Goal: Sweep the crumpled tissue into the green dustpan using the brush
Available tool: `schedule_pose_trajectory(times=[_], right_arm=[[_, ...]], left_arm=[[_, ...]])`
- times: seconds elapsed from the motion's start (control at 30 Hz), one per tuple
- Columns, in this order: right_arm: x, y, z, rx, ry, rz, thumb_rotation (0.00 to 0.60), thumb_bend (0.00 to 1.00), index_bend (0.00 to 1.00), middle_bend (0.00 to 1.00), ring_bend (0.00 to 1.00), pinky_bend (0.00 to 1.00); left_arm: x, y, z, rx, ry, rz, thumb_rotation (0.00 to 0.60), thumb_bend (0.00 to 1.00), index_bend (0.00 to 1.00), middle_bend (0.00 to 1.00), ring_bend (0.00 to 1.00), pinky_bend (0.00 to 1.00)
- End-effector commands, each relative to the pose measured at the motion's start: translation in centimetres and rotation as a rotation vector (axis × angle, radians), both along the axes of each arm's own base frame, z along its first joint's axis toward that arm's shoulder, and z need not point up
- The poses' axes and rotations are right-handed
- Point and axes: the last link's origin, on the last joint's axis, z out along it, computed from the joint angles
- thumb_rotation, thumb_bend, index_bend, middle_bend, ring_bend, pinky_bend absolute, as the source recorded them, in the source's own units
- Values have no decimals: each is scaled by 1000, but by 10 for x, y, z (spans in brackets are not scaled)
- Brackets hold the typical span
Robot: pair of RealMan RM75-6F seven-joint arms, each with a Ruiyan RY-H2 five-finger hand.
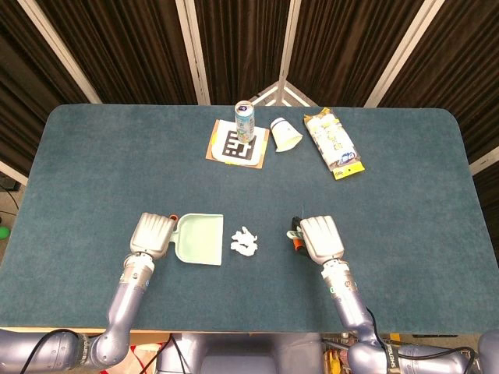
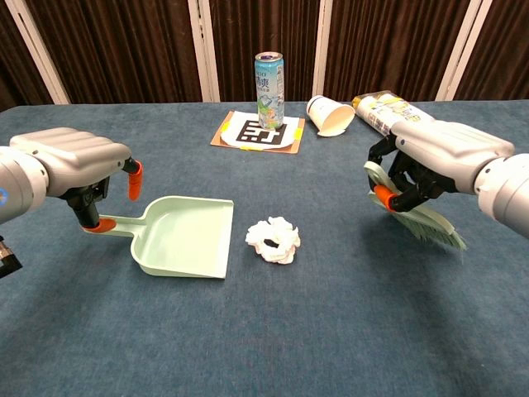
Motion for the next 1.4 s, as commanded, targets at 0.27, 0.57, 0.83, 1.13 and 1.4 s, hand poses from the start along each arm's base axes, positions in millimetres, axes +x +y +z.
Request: schedule_pose_trajectory(times=[0.27,0.57,0.83,1.13,1.4], right_arm=[[-2,1,0,-1,8,3,600,533,823,821,829,795],[-2,0,-2,-4,14,9,600,536,824,821,829,795],[-3,1,-3,-1,22,7,600,537,824,821,829,795],[2,6,-5,16,5,22,600,548,823,821,829,795],[18,18,-11,45,-28,46,600,547,824,821,829,795]], left_arm=[[-16,6,-1,35,25,40,600,291,385,963,945,988],[-21,8,-12,26,12,66,600,308,448,969,948,989],[-22,8,-24,17,2,82,600,395,469,973,951,989],[-14,8,-27,29,-32,50,600,559,561,994,966,998],[3,6,-29,23,-63,27,600,582,578,1000,970,1000]])
